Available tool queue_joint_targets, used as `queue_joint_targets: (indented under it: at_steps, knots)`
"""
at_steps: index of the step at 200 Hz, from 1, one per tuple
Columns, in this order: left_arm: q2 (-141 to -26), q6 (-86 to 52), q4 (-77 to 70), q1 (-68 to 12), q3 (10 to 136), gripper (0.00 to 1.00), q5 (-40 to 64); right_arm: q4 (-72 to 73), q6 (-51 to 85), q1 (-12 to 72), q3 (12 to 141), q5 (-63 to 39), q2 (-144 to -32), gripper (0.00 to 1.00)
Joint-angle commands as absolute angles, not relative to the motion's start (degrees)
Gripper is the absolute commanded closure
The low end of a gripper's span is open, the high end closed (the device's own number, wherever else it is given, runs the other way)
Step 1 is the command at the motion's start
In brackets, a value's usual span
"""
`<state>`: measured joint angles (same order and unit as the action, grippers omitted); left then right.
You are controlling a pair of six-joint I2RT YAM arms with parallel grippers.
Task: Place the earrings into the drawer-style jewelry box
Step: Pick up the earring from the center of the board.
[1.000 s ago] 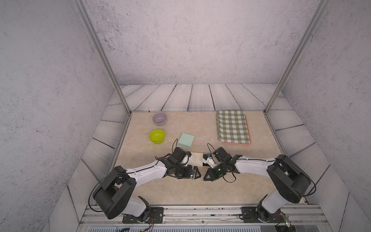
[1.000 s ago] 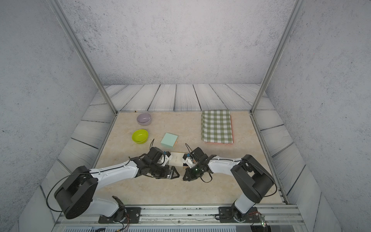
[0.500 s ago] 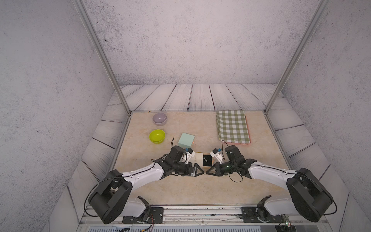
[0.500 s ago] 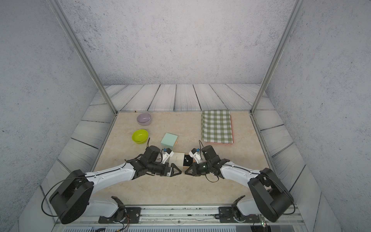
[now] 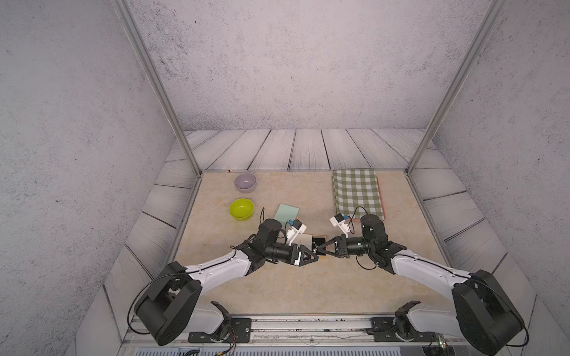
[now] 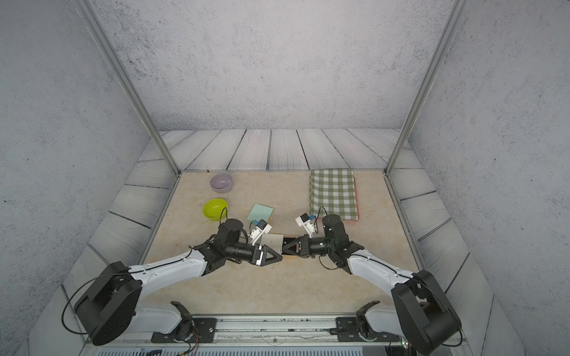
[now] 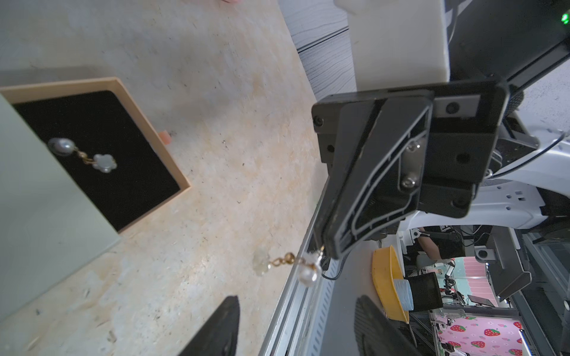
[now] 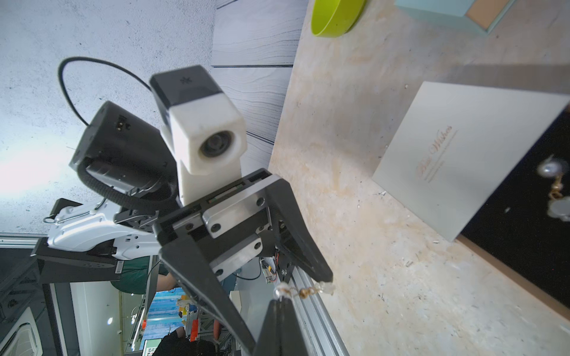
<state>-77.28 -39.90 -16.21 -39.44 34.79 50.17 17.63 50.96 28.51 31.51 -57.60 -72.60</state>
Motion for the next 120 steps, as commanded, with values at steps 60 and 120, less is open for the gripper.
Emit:
queue_joint_targets:
  at_steps: [60,120]
  knots:
    - [-76.0,-39.3,-18.1,-36.4,37.8,0.60,52.3,18.5,51.9,28.1,32.6,-60.8,-72.3,1.00]
    - [-76.6,-44.4,-23.2,-36.5,35.3,0.63,54.8,18.1,51.9,28.2,33.5,-61.0,-72.7,1.00]
